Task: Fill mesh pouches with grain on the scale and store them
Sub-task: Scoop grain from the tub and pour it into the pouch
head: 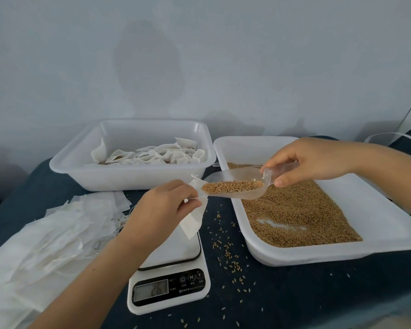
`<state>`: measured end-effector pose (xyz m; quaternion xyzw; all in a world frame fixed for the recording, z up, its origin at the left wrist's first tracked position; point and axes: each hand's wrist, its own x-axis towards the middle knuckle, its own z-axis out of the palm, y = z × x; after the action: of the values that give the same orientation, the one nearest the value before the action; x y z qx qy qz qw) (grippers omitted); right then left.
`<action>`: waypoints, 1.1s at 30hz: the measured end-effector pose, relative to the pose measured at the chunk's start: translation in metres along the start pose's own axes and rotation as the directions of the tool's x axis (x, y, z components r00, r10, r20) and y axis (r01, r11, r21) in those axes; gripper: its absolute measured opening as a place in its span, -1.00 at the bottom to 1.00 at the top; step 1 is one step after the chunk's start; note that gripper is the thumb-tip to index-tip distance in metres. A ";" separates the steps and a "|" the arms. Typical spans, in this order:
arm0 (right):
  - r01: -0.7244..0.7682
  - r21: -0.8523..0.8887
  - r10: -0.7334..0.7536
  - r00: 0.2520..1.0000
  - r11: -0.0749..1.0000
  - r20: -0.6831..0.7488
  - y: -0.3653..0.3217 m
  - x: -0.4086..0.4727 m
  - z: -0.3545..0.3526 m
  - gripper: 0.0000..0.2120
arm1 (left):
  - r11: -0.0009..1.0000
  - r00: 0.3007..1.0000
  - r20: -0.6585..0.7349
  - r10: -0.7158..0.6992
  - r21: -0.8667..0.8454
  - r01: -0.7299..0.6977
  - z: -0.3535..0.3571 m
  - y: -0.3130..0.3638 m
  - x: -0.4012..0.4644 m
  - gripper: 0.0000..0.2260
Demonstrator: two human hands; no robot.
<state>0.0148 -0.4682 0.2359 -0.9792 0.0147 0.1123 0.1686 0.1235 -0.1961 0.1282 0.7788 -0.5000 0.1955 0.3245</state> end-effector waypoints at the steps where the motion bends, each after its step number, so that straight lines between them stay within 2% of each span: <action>1: -0.005 -0.023 0.006 1.000 1.000 0.009 -0.003 0.001 -0.001 -0.70 | 1.000 1.000 0.013 0.006 0.008 -0.006 -0.001 0.000 0.000 -0.93; 11: 0.018 -0.314 0.003 0.998 0.949 0.068 -0.042 0.012 -0.019 -0.64 | 0.999 0.984 0.176 0.033 -0.020 -0.030 0.003 0.002 -0.002 -0.91; 19: 0.067 -0.477 -0.021 0.994 0.876 0.103 -0.062 0.024 -0.026 -0.60 | 0.999 0.980 0.198 0.034 -0.026 -0.029 0.007 0.002 -0.004 -0.87; 33: 0.096 -0.624 0.000 0.988 0.776 0.153 -0.084 0.026 -0.035 -0.60 | 0.997 0.979 0.190 0.071 -0.036 -0.065 0.004 0.004 -0.003 -0.83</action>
<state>0.0529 -0.4006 0.2892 -0.9685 -0.0609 0.1769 -0.1646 0.1185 -0.1985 0.1247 0.7716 -0.5579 0.1236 0.2796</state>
